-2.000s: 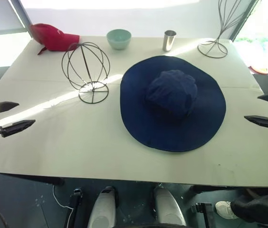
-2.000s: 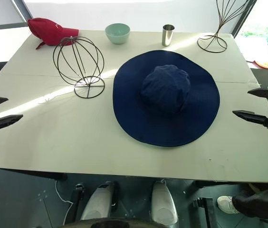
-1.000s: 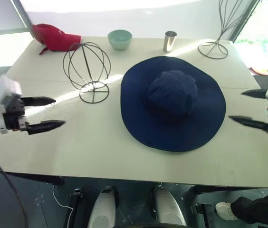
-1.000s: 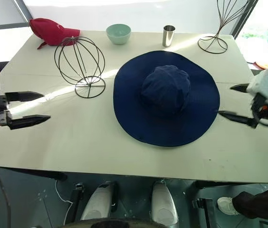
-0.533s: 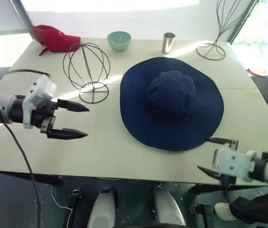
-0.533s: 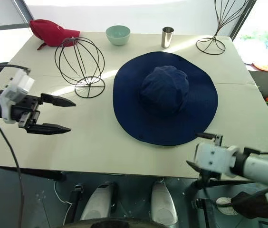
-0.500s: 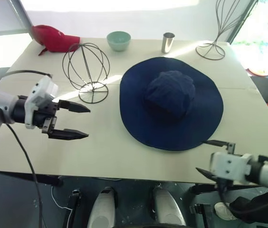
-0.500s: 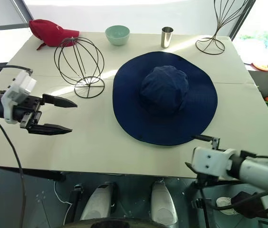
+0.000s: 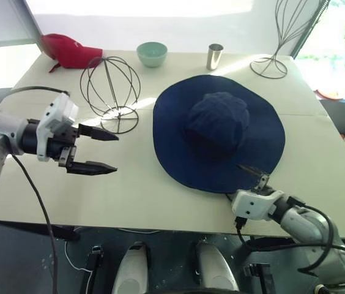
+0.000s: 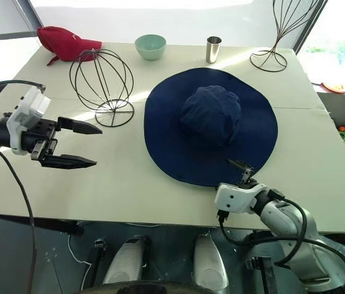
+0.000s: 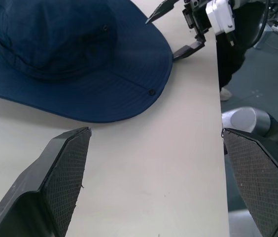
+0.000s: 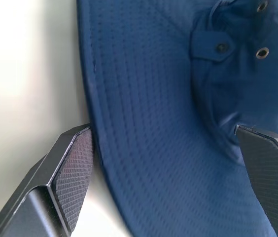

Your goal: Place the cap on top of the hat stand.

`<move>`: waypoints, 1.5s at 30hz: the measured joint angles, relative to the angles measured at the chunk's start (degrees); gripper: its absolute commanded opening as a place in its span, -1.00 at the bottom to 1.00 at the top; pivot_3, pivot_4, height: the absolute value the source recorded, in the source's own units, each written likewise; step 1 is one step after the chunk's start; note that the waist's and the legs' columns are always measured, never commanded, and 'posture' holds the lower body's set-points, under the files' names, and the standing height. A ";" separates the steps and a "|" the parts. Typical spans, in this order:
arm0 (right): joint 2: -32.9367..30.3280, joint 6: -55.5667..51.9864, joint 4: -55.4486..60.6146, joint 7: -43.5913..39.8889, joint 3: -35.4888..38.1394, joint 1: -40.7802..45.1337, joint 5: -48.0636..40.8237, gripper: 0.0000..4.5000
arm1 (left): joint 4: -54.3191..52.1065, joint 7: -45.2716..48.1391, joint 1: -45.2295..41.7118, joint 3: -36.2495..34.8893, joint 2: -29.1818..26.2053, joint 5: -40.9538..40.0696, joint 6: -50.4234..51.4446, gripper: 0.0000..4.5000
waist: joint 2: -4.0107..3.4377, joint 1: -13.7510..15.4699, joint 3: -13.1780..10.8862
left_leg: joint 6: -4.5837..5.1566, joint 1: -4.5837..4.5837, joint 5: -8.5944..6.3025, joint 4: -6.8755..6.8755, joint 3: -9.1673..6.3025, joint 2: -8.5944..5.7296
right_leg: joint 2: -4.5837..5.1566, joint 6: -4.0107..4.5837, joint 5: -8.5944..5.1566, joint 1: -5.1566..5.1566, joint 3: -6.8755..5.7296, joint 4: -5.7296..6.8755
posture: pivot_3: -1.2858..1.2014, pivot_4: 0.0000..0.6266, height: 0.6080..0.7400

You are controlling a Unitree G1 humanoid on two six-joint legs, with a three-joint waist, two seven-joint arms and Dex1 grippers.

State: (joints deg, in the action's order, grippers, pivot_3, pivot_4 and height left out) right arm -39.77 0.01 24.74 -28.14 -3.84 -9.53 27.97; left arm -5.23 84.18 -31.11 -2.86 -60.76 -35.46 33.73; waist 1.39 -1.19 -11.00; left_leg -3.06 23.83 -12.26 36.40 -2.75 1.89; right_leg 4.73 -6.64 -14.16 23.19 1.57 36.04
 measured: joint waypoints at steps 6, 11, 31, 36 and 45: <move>1.31 1.16 -9.44 5.99 -1.45 8.14 2.18 1.00 | -0.88 -1.36 0.64 -0.93 -0.03 -0.13 0.90 0.97 | 0.01 0.28 0.01 | 0.00 -0.05 0.00 0.02 0.00 -0.01 | 0.01 0.03 0.01 -0.09 0.01 0.00 | 0.03 -0.52 0.98; 2.45 0.48 -16.71 7.62 -2.71 15.44 3.59 1.00 | -2.47 -2.79 1.59 -1.38 -0.01 -0.25 1.52 0.97 | 0.00 0.24 0.00 | 0.00 -0.05 0.00 0.01 0.00 -0.01 | 0.00 0.03 0.01 -0.08 0.01 0.03 | 0.03 -0.52 0.98; 9.03 -21.11 -9.11 -8.20 4.02 22.49 -23.42 -0.98 | -9.14 -19.13 6.34 -11.17 5.72 -5.64 7.78 1.00 | -0.15 0.03 -0.10 | 0.01 -0.08 0.01 -0.17 -0.08 0.00 | -0.06 0.05 -0.04 0.01 0.02 0.13 | 0.03 -0.52 0.98; 6.31 -30.87 -9.24 -11.78 9.19 38.65 -32.53 -0.98 | -14.41 -27.20 10.60 -17.60 8.30 -9.71 10.88 1.00 | -0.25 0.01 -0.17 | 0.01 -0.10 0.01 -0.27 -0.09 0.00 | -0.06 0.04 -0.04 0.03 0.02 0.12 | 0.03 -0.52 0.98; 9.14 -17.22 -37.14 -15.89 -2.18 69.76 -29.00 -0.98 | -20.45 -38.51 17.10 -27.57 10.96 -15.12 13.56 1.00 | -0.33 -1.36 -0.22 | 0.01 -0.12 0.02 -0.37 -0.09 0.00 | -0.09 0.06 -0.04 0.13 0.02 0.14 | 0.03 -0.52 0.98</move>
State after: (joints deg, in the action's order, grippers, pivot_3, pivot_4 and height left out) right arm -30.63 -17.20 -12.39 -44.03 -6.02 60.23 -1.03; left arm -25.68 45.67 -14.01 -30.44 -49.80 -50.58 47.29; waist 1.06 -2.55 -11.23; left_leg -3.06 23.71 -12.25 36.03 -2.83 1.89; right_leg 4.64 -6.58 -14.19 23.31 1.59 36.18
